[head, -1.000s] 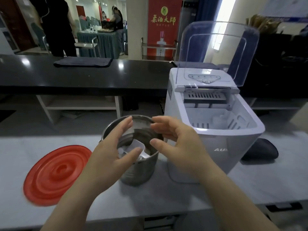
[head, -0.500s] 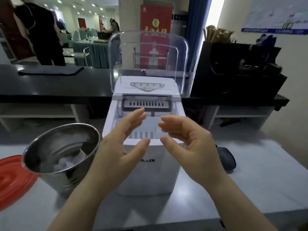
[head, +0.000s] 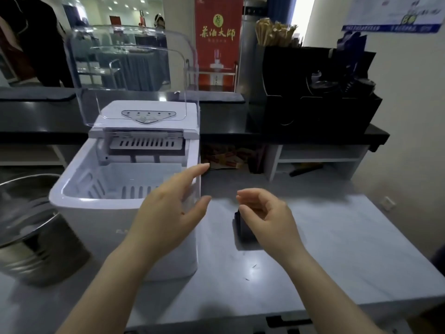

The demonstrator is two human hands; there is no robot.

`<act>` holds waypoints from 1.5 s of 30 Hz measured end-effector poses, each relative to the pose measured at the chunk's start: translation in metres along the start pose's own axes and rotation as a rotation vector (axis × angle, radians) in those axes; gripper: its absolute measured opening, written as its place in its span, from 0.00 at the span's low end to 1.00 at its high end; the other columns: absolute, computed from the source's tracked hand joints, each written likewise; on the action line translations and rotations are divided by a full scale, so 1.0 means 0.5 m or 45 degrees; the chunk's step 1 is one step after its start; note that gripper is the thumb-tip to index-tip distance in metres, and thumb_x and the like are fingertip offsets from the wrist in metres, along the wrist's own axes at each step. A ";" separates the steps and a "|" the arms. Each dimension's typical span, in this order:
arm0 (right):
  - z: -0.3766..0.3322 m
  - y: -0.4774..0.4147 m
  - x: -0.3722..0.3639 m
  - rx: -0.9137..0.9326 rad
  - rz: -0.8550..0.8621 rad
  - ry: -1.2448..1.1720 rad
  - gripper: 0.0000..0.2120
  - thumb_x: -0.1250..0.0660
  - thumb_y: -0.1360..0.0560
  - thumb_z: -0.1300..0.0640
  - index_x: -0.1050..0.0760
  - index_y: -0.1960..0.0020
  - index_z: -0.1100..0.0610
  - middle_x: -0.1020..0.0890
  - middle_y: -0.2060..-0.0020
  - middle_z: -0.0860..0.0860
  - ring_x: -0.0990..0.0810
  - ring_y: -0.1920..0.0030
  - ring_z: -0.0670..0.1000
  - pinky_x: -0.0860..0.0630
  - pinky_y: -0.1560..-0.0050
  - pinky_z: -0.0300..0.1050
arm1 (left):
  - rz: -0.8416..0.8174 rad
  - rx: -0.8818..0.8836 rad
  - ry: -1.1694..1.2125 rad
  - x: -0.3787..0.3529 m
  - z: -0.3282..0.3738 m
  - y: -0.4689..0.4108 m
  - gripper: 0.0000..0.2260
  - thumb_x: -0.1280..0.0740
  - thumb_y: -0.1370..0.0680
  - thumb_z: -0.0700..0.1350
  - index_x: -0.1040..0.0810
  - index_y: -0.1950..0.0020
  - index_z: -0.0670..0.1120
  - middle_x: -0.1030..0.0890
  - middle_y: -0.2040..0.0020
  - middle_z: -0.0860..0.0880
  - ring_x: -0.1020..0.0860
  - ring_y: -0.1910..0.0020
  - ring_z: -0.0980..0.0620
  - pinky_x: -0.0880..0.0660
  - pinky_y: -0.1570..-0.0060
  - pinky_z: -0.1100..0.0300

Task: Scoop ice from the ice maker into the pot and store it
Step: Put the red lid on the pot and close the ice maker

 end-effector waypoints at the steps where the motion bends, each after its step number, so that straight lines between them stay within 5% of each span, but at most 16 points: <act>1: 0.016 -0.005 0.005 -0.024 -0.005 0.013 0.10 0.32 0.25 0.63 0.21 0.45 0.53 0.17 0.52 0.43 0.21 0.51 0.37 0.27 0.52 0.28 | 0.003 0.001 -0.075 -0.006 0.004 -0.004 0.24 0.36 0.27 0.56 0.32 0.31 0.61 0.23 0.41 0.58 0.22 0.45 0.55 0.25 0.49 0.59; 7: 0.008 -0.066 -0.019 0.011 -0.068 0.012 0.12 0.33 0.24 0.59 0.23 0.41 0.52 0.19 0.48 0.42 0.21 0.49 0.37 0.24 0.46 0.34 | -0.043 -0.021 -0.271 -0.025 0.020 -0.018 0.22 0.33 0.25 0.53 0.31 0.31 0.58 0.22 0.43 0.56 0.24 0.50 0.57 0.30 0.52 0.64; 12: -0.069 -0.121 -0.085 0.106 -0.175 -0.052 0.22 0.34 0.22 0.55 0.33 0.29 0.50 0.30 0.51 0.27 0.30 0.52 0.23 0.32 0.52 0.21 | 0.132 0.041 -0.121 0.035 -0.012 -0.040 0.21 0.33 0.24 0.45 0.30 0.33 0.56 0.28 0.39 0.62 0.31 0.42 0.68 0.38 0.50 0.83; 15: -0.110 -0.154 -0.122 0.101 -0.256 -0.112 0.30 0.35 0.22 0.52 0.43 0.24 0.50 0.33 0.42 0.26 0.35 0.47 0.21 0.37 0.46 0.22 | 0.261 0.102 -0.102 0.087 -0.054 -0.054 0.22 0.33 0.24 0.42 0.31 0.31 0.54 0.29 0.38 0.60 0.32 0.39 0.64 0.36 0.44 0.73; 18: -0.140 -0.188 -0.150 0.075 -0.282 -0.143 0.37 0.35 0.22 0.51 0.54 0.22 0.52 0.35 0.31 0.35 0.38 0.35 0.37 0.39 0.39 0.34 | 0.435 0.200 -0.063 0.153 -0.121 -0.061 0.26 0.34 0.23 0.46 0.37 0.27 0.50 0.31 0.32 0.55 0.34 0.35 0.60 0.35 0.37 0.60; 21: -0.153 -0.221 -0.173 0.017 -0.273 -0.254 0.41 0.35 0.22 0.51 0.60 0.22 0.50 0.44 0.24 0.44 0.42 0.27 0.45 0.40 0.33 0.41 | 0.622 0.359 0.215 0.227 -0.178 -0.065 0.27 0.39 0.20 0.48 0.46 0.23 0.51 0.40 0.25 0.51 0.40 0.29 0.58 0.40 0.32 0.56; 26: -0.152 -0.252 -0.185 0.024 -0.185 -0.329 0.34 0.39 0.22 0.62 0.52 0.22 0.49 0.40 0.25 0.45 0.39 0.27 0.46 0.37 0.30 0.45 | 0.731 0.525 0.647 0.303 -0.276 -0.062 0.27 0.45 0.21 0.56 0.46 0.23 0.55 0.39 0.24 0.50 0.40 0.26 0.51 0.42 0.29 0.53; 31: -0.159 -0.230 -0.190 0.042 -0.086 -0.522 0.17 0.46 0.20 0.57 0.29 0.34 0.46 0.22 0.41 0.36 0.26 0.37 0.40 0.30 0.36 0.46 | 0.623 0.483 0.861 0.309 -0.297 -0.059 0.26 0.55 0.19 0.61 0.44 0.23 0.53 0.37 0.25 0.48 0.37 0.28 0.52 0.41 0.32 0.58; 34: -0.143 -0.207 -0.200 0.031 -0.070 -0.606 0.19 0.46 0.19 0.47 0.28 0.33 0.51 0.22 0.37 0.50 0.26 0.34 0.53 0.32 0.33 0.59 | 0.469 0.447 0.980 0.288 -0.298 -0.055 0.31 0.62 0.22 0.66 0.43 0.24 0.53 0.37 0.25 0.47 0.38 0.27 0.52 0.43 0.30 0.56; 38: -0.128 -0.162 -0.203 -0.051 -0.002 -0.692 0.18 0.49 0.18 0.42 0.28 0.34 0.44 0.21 0.43 0.38 0.27 0.34 0.44 0.35 0.29 0.49 | 0.361 0.482 1.132 0.266 -0.315 -0.025 0.38 0.64 0.25 0.69 0.36 0.26 0.49 0.31 0.28 0.48 0.33 0.30 0.53 0.43 0.28 0.51; 42: -0.100 -0.127 -0.221 -0.123 -0.051 -0.659 0.40 0.45 0.33 0.23 0.40 0.26 0.42 0.31 0.29 0.41 0.36 0.27 0.46 0.42 0.26 0.57 | 0.184 0.511 1.006 0.248 -0.330 0.008 0.43 0.58 0.33 0.76 0.34 0.27 0.52 0.24 0.34 0.54 0.29 0.32 0.51 0.40 0.29 0.45; 45: -0.095 -0.115 -0.224 -0.119 -0.047 -0.694 0.28 0.44 0.28 0.29 0.33 0.32 0.39 0.26 0.34 0.38 0.30 0.31 0.44 0.36 0.28 0.54 | 0.117 0.520 0.999 0.239 -0.331 0.019 0.40 0.59 0.29 0.72 0.35 0.26 0.50 0.24 0.34 0.55 0.29 0.33 0.55 0.37 0.32 0.54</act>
Point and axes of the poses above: each hand's wrist, its own y-axis away from the middle knuckle, its own x-axis out of the back of the hand, z = x × y, the point moved 9 cm from there along -y, towards the middle knuckle
